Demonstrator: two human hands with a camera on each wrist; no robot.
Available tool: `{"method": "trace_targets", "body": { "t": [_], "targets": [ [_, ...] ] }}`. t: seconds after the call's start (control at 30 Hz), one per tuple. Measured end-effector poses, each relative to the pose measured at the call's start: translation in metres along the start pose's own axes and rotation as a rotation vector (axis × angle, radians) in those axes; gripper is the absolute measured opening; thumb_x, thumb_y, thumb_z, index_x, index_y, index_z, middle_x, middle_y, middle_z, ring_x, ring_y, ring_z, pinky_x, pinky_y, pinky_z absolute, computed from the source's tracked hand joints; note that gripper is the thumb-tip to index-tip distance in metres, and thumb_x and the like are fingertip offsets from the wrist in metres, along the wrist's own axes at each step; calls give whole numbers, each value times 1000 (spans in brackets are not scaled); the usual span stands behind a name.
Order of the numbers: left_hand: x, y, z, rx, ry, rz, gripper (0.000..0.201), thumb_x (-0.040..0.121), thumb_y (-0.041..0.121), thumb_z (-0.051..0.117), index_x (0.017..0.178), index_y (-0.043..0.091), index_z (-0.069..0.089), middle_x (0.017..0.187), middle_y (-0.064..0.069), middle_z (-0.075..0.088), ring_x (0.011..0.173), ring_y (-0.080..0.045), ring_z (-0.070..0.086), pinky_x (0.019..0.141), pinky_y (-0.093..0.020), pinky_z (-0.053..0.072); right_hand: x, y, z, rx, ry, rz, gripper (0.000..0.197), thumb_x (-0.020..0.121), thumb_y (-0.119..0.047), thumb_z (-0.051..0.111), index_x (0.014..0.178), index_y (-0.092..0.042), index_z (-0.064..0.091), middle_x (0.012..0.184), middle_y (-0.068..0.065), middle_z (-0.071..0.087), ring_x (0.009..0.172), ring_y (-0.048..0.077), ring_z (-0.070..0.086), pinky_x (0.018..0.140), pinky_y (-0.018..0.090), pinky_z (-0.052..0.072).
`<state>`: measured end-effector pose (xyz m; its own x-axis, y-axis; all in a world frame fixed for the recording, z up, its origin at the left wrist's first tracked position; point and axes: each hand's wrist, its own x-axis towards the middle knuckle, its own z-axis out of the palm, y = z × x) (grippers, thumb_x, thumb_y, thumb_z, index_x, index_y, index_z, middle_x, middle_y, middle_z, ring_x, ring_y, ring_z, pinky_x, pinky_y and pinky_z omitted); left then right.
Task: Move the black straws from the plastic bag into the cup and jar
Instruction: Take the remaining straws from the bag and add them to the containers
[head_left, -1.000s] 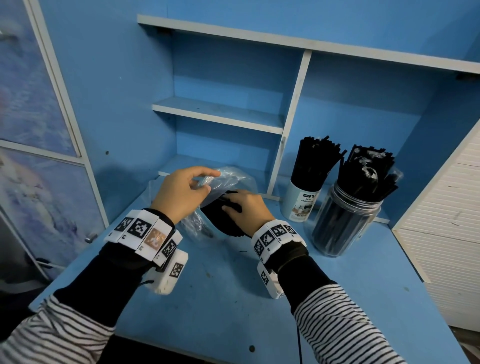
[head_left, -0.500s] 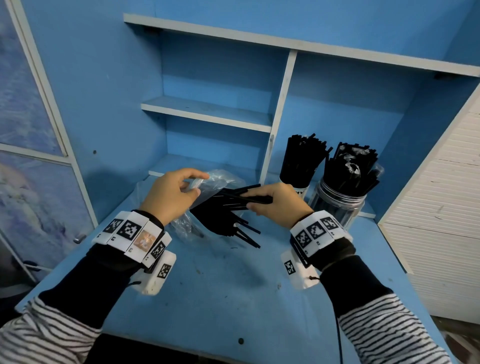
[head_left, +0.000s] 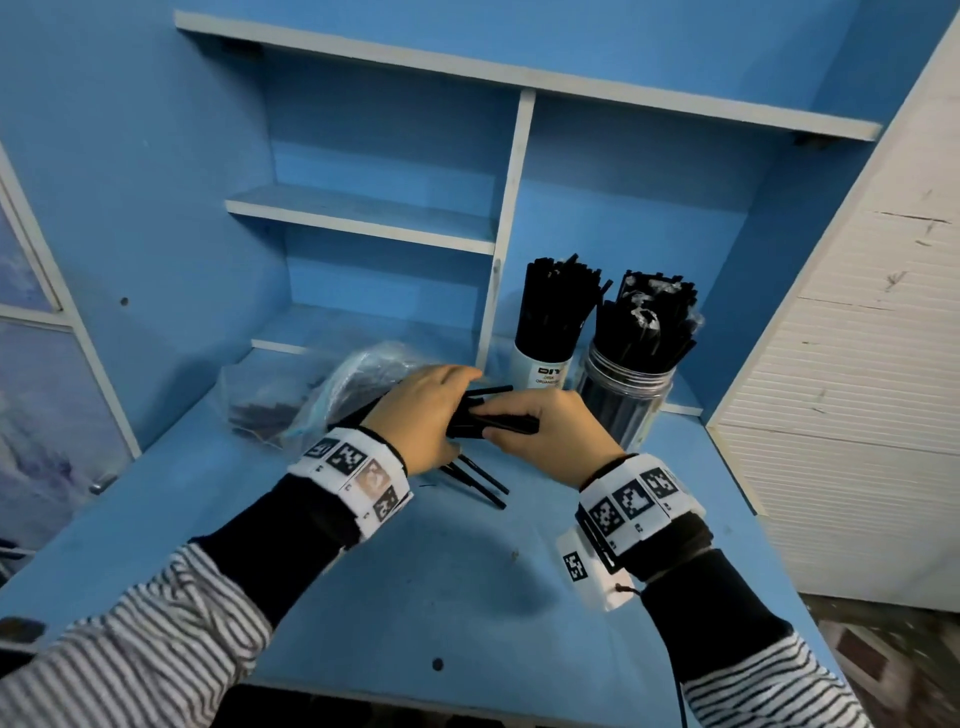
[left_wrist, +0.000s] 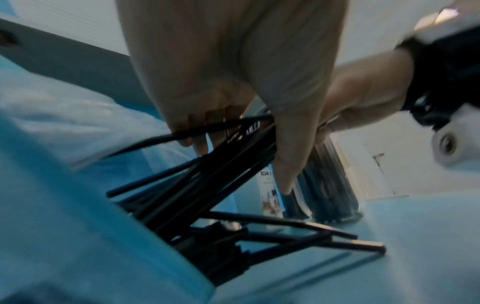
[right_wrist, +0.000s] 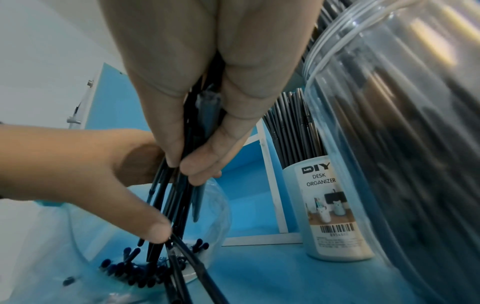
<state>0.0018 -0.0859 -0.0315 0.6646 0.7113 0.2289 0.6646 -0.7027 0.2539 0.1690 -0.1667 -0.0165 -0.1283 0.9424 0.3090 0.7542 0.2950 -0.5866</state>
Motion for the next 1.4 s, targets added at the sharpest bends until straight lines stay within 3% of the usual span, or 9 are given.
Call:
{"method": "trace_targets", "body": {
  "t": [0.1, 0.2, 0.33, 0.43, 0.6, 0.8, 1.0, 1.13, 1.4],
  "targets": [
    [9, 0, 5, 14, 38, -1, 43, 77, 17, 66, 118, 17, 56, 112, -5, 62, 108, -27, 57, 90, -37, 45, -3, 2, 0, 5, 16, -23, 28, 84, -9, 70, 110, -20, 73, 105, -5, 72, 87, -12, 58, 78, 1, 40],
    [10, 0, 7, -30, 18, -10, 13, 84, 25, 67, 89, 19, 56, 88, 2, 59, 90, -24, 60, 70, -31, 39, -4, 3, -4, 25, 12, -22, 29, 86, -13, 70, 114, -20, 71, 108, -6, 71, 92, -7, 58, 82, 3, 41],
    [11, -3, 5, -138, -20, -48, 17, 89, 29, 64, 82, 30, 49, 78, 9, 55, 78, -16, 56, 62, -28, 35, -6, 6, -5, 53, 76, -14, 35, 84, -21, 72, 118, -23, 62, 106, -8, 65, 90, -5, 58, 80, 5, 41],
    [9, -4, 3, -224, -27, -63, 5, 92, 30, 61, 90, 26, 60, 75, 7, 60, 71, -14, 59, 60, -26, 41, -6, 6, -8, 77, 153, 8, 49, 82, -29, 74, 126, -28, 53, 111, -10, 55, 103, 2, 54, 88, 8, 41],
    [13, 0, -2, -251, -28, -74, 6, 89, 23, 59, 92, 25, 64, 80, 4, 65, 74, -15, 61, 73, -36, 52, -2, -3, -3, 131, 110, -46, 55, 78, -35, 78, 128, -31, 54, 116, -6, 57, 110, 3, 53, 92, 8, 40],
    [11, 11, -8, -326, -19, -134, 15, 85, 31, 64, 94, 19, 65, 84, -1, 68, 78, -17, 64, 74, -35, 53, 11, -13, 7, 127, 259, -38, 27, 85, -25, 73, 111, -21, 68, 104, -11, 62, 99, 1, 57, 88, 7, 41],
    [11, 9, -10, -344, 18, -126, 21, 82, 31, 69, 73, 37, 52, 72, 15, 59, 69, 1, 55, 58, -14, 39, 14, -14, 4, 37, 275, -170, 14, 84, -16, 73, 97, -10, 73, 96, 0, 70, 89, 4, 60, 84, 9, 44],
    [16, 4, -10, -396, 71, -144, 16, 78, 41, 74, 87, 31, 65, 76, 9, 67, 75, -7, 63, 66, -24, 48, 18, -21, -18, 8, 273, -171, 12, 83, -17, 74, 94, -12, 75, 91, -3, 71, 87, 3, 61, 80, 8, 44],
    [22, 30, -32, -543, 173, -61, 30, 84, 50, 67, 65, 28, 58, 53, 11, 55, 49, -2, 47, 52, -19, 35, 19, -59, -74, -22, 213, -88, 25, 84, -34, 73, 105, -24, 68, 93, -10, 68, 86, 1, 64, 81, 22, 54]
  ]
}}
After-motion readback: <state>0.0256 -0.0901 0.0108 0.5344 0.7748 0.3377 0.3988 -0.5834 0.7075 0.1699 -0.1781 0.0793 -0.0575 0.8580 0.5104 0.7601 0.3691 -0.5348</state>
